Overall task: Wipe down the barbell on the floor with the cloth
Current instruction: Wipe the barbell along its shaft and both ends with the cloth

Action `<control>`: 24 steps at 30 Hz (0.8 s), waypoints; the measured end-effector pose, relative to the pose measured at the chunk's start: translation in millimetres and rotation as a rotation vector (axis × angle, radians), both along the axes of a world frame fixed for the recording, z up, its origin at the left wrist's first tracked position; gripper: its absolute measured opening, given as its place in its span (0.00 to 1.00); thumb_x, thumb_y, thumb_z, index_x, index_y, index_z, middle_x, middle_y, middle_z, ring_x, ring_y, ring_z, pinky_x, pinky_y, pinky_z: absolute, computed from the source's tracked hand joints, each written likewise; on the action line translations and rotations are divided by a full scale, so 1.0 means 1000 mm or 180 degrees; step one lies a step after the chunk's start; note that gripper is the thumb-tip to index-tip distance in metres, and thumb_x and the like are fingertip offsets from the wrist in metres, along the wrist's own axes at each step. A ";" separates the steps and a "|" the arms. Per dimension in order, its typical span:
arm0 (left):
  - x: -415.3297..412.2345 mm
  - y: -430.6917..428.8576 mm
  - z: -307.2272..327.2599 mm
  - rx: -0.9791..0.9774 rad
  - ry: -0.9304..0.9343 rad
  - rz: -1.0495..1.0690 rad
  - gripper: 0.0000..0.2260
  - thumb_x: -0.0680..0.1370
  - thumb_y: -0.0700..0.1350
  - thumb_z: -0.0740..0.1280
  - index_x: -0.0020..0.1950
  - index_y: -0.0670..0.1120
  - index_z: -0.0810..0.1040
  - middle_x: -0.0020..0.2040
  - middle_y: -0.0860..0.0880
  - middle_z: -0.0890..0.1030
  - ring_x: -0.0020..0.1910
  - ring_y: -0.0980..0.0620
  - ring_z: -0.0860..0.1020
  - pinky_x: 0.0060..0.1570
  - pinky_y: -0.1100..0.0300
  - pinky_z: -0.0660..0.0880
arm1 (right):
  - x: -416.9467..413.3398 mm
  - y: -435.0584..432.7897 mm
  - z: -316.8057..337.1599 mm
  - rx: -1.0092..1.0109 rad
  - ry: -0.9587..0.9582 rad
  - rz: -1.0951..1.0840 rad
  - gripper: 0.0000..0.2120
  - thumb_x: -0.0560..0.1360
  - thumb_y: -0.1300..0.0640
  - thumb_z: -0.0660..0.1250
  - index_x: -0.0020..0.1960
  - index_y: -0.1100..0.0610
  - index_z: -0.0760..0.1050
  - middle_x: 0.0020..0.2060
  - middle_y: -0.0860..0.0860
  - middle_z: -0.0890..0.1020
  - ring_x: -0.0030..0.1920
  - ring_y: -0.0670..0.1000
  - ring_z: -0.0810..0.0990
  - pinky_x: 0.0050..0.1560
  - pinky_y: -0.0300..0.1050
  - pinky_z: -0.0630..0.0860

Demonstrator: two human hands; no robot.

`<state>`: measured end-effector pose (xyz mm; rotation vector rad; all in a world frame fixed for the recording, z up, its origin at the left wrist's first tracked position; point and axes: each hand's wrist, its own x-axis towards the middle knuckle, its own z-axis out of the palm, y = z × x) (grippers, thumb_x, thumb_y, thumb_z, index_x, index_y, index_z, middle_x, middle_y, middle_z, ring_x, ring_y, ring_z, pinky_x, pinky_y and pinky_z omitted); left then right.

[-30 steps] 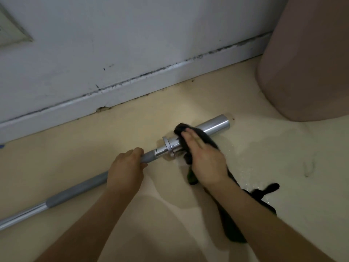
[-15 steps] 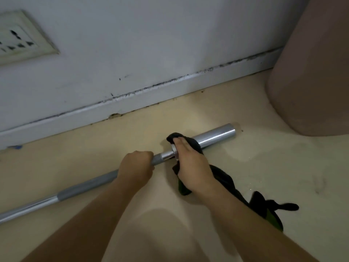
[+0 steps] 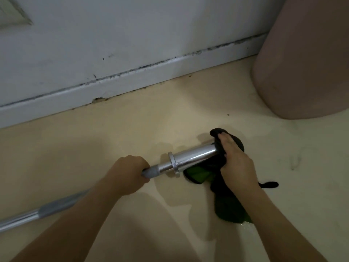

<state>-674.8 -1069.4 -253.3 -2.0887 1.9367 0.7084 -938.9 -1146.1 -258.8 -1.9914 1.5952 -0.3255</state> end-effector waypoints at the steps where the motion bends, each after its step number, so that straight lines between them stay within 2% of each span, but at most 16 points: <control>1: 0.000 0.002 0.000 -0.0046 0.0049 0.0056 0.07 0.74 0.49 0.67 0.50 0.50 0.80 0.47 0.50 0.83 0.47 0.48 0.79 0.38 0.60 0.64 | 0.004 0.001 -0.006 -0.0100 0.0089 -0.0204 0.35 0.72 0.72 0.58 0.75 0.50 0.57 0.74 0.47 0.61 0.61 0.55 0.74 0.60 0.46 0.71; 3: 0.000 0.006 0.000 -0.0102 0.0192 0.0195 0.06 0.75 0.46 0.65 0.50 0.50 0.79 0.46 0.51 0.82 0.44 0.49 0.77 0.38 0.60 0.64 | 0.034 0.014 -0.012 -0.0059 0.0072 -0.0432 0.36 0.71 0.72 0.58 0.75 0.51 0.56 0.76 0.47 0.56 0.61 0.56 0.74 0.61 0.49 0.71; 4: 0.000 0.007 -0.001 -0.0145 0.0288 0.0261 0.06 0.75 0.44 0.64 0.49 0.50 0.79 0.44 0.50 0.82 0.42 0.49 0.76 0.37 0.59 0.65 | 0.053 0.026 -0.017 0.0011 -0.0001 -0.0310 0.35 0.72 0.70 0.59 0.75 0.51 0.55 0.76 0.48 0.55 0.60 0.57 0.74 0.61 0.51 0.72; 7: 0.002 0.011 -0.006 -0.0754 0.0552 0.0306 0.12 0.68 0.39 0.62 0.48 0.46 0.80 0.42 0.45 0.81 0.40 0.42 0.76 0.39 0.55 0.69 | 0.084 0.051 -0.024 -0.0172 -0.0040 0.0796 0.32 0.75 0.65 0.57 0.76 0.51 0.53 0.77 0.48 0.55 0.53 0.58 0.76 0.51 0.53 0.76; 9: 0.000 0.021 -0.010 -0.1147 0.0254 0.0366 0.15 0.65 0.37 0.70 0.51 0.45 0.80 0.42 0.44 0.79 0.40 0.40 0.76 0.38 0.53 0.73 | 0.063 0.028 -0.023 -0.0261 0.0137 0.0977 0.35 0.73 0.66 0.59 0.76 0.49 0.52 0.76 0.46 0.55 0.52 0.59 0.77 0.48 0.52 0.77; 12: -0.009 0.038 -0.011 -0.1327 0.0006 0.0617 0.18 0.63 0.40 0.77 0.50 0.47 0.78 0.43 0.47 0.79 0.41 0.42 0.76 0.36 0.53 0.75 | 0.025 -0.014 -0.019 -0.0343 0.0057 0.0004 0.37 0.71 0.71 0.60 0.76 0.50 0.55 0.76 0.46 0.57 0.61 0.57 0.74 0.58 0.49 0.73; 16: -0.013 0.033 -0.012 -0.1460 0.0003 0.0968 0.13 0.63 0.36 0.75 0.43 0.49 0.79 0.39 0.50 0.79 0.38 0.43 0.76 0.33 0.56 0.72 | 0.053 -0.010 -0.019 -0.0195 -0.0603 -0.1120 0.37 0.72 0.75 0.56 0.75 0.50 0.56 0.77 0.44 0.52 0.64 0.39 0.61 0.60 0.33 0.58; 18: -0.012 0.030 -0.009 -0.1453 0.0023 0.1108 0.13 0.62 0.35 0.74 0.41 0.49 0.81 0.37 0.50 0.80 0.36 0.43 0.76 0.33 0.56 0.72 | 0.077 0.014 -0.023 -0.0212 -0.0987 -0.1281 0.38 0.71 0.77 0.56 0.75 0.50 0.57 0.77 0.44 0.52 0.64 0.35 0.56 0.66 0.33 0.57; 20: -0.011 0.027 -0.007 -0.1433 0.0000 0.1123 0.15 0.63 0.34 0.73 0.45 0.50 0.82 0.38 0.50 0.82 0.37 0.42 0.78 0.35 0.56 0.73 | 0.091 0.038 -0.028 -0.0199 -0.0923 -0.0613 0.38 0.70 0.76 0.58 0.75 0.49 0.57 0.76 0.43 0.52 0.64 0.38 0.62 0.66 0.37 0.64; 22: -0.008 0.022 -0.002 -0.1317 -0.0057 0.1167 0.18 0.67 0.34 0.69 0.53 0.51 0.82 0.44 0.48 0.84 0.44 0.42 0.79 0.41 0.55 0.74 | 0.087 0.035 -0.026 -0.0286 -0.0520 0.0201 0.38 0.71 0.73 0.61 0.75 0.48 0.55 0.76 0.42 0.51 0.60 0.45 0.73 0.57 0.41 0.73; 24: -0.002 0.012 -0.001 -0.1056 -0.0154 0.1208 0.20 0.71 0.36 0.64 0.59 0.52 0.78 0.51 0.47 0.83 0.50 0.44 0.78 0.48 0.54 0.73 | 0.070 0.004 -0.022 -0.0420 -0.0233 0.0308 0.36 0.73 0.70 0.60 0.75 0.48 0.55 0.76 0.43 0.55 0.62 0.51 0.74 0.58 0.49 0.75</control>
